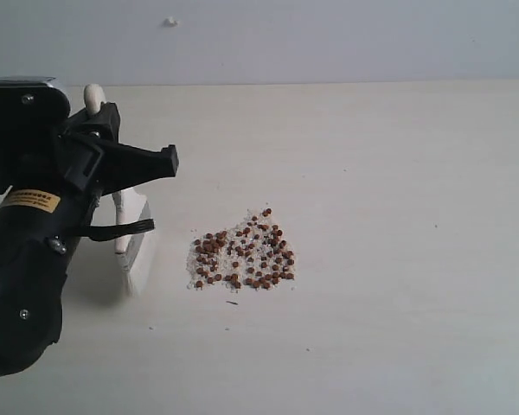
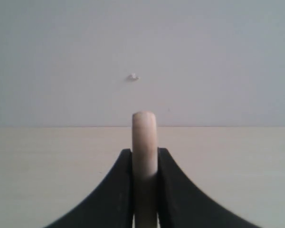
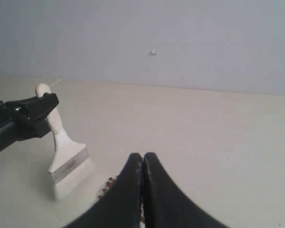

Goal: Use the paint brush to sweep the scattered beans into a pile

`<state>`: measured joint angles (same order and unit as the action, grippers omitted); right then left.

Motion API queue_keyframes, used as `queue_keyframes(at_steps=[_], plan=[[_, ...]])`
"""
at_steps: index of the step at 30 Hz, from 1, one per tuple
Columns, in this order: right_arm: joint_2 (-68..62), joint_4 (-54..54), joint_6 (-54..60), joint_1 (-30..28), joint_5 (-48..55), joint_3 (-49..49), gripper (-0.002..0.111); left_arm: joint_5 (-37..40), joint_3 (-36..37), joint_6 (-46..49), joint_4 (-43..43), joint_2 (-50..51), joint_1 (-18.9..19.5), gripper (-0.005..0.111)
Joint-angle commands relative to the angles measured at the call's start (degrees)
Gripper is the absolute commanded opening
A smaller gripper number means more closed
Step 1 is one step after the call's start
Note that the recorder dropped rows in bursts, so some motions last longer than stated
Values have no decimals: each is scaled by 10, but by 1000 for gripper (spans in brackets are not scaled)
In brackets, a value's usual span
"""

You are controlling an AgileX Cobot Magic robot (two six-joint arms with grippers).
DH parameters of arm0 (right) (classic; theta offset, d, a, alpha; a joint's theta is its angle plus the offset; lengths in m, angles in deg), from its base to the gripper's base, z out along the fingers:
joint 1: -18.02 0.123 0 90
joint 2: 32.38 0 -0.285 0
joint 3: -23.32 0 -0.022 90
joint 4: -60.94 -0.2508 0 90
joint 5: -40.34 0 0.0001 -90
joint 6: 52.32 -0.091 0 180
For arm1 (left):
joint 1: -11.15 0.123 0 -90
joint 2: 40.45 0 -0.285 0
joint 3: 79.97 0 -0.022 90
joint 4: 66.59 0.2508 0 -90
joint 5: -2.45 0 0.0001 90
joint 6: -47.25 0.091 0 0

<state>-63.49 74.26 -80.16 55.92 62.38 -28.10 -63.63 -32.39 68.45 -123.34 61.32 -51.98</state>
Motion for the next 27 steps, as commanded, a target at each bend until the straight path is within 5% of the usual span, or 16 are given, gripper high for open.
queue_keyframes(at_steps=[1,6,9,20,27], plan=[[1,1,1,1,-7,-2,0,-22,3,-6,18,8,-3,0],[1,1,1,1,-7,-2,0,-37,3,9,41,27,0,0],[1,1,1,1,-7,-2,0,-12,3,46,-99,3,-8,0],[1,0,1,1,-7,-2,0,-39,20,61,-212,0,-146,0],[1,0,1,1,-7,-2,0,-39,20,56,-323,0,-162,0]])
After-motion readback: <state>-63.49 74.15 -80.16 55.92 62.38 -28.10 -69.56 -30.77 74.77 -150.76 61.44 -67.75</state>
